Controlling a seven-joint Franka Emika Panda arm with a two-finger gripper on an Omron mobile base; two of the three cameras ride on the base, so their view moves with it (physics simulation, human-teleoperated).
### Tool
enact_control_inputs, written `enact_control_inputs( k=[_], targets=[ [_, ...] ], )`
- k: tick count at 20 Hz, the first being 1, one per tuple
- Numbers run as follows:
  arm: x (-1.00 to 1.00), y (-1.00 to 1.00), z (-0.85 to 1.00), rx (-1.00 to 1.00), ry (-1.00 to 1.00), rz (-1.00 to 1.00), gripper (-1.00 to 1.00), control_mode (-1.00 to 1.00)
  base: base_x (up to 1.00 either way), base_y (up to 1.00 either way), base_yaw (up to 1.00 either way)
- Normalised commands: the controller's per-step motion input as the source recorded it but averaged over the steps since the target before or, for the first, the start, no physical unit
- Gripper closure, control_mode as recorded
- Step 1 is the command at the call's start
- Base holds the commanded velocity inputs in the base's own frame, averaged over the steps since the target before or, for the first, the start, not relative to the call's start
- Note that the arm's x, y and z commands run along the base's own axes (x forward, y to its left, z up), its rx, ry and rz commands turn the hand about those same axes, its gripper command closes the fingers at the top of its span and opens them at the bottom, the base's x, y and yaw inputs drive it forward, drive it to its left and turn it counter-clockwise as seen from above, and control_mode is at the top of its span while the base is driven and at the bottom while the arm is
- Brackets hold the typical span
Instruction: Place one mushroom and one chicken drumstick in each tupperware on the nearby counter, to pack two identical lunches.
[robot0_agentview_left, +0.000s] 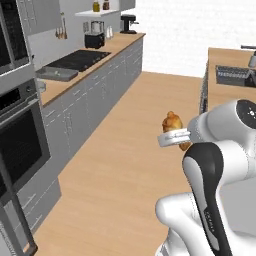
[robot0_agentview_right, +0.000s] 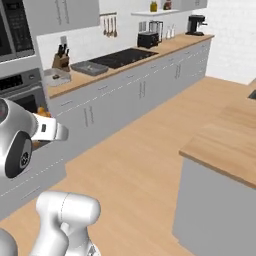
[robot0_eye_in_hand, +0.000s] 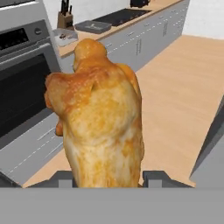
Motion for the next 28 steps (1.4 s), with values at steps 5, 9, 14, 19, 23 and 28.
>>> enact_control_inputs(
  k=[5, 9, 14, 19, 23, 28],
  targets=[
    [0.0, 0.0, 0.0, 0.0, 0.0, 0.0, 1.0, 1.0, 1.0, -0.24, 0.24],
    [0.0, 0.0, 0.0, 0.0, 0.0, 0.0, 1.0, 1.0, 1.0, -0.01, 0.35],
    [0.0, 0.0, 0.0, 0.0, 0.0, 0.0, 1.0, 1.0, 1.0, 0.04, 0.46],
    [0.0, 0.0, 0.0, 0.0, 0.0, 0.0, 1.0, 1.0, 1.0, -0.05, 0.43],
    [0.0, 0.0, 0.0, 0.0, 0.0, 0.0, 1.0, 1.0, 1.0, -0.36, 0.37],
    [0.0, 0.0, 0.0, 0.0, 0.0, 0.0, 1.0, 1.0, 1.0, -0.67, 0.34]
  ],
)
